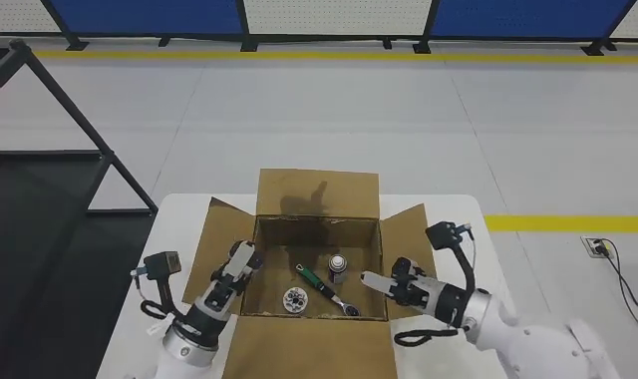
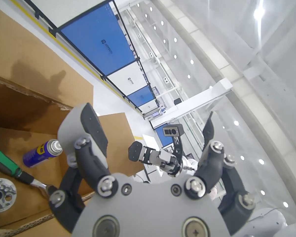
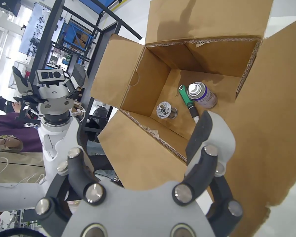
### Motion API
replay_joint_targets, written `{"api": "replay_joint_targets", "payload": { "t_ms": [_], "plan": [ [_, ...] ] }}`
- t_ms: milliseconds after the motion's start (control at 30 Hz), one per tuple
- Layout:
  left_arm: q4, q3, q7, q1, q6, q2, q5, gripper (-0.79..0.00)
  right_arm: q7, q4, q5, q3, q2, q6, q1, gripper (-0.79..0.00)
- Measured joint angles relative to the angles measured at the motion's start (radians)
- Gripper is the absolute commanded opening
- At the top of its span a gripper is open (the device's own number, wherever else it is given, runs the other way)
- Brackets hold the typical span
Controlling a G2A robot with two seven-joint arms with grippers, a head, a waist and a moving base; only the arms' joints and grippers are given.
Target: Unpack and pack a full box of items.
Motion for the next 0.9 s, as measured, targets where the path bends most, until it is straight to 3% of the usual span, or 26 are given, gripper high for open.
{"api": "replay_joint_targets", "payload": {
  "t_ms": [300, 900],
  "plan": [
    [-0.095, -0.194, -0.009, 0.184, -0.032, 0.010, -0.166, 0.000, -0.015, 0.063, -0.123, -0.215, -0.031, 0.109, 0.166, 0.000],
    [-0.095, -0.193, -0.010, 0.185, -0.031, 0.010, -0.164, 0.000, -0.016, 0.075, -0.128, -0.231, -0.034, 0.128, 0.183, 0.000]
  ]
}}
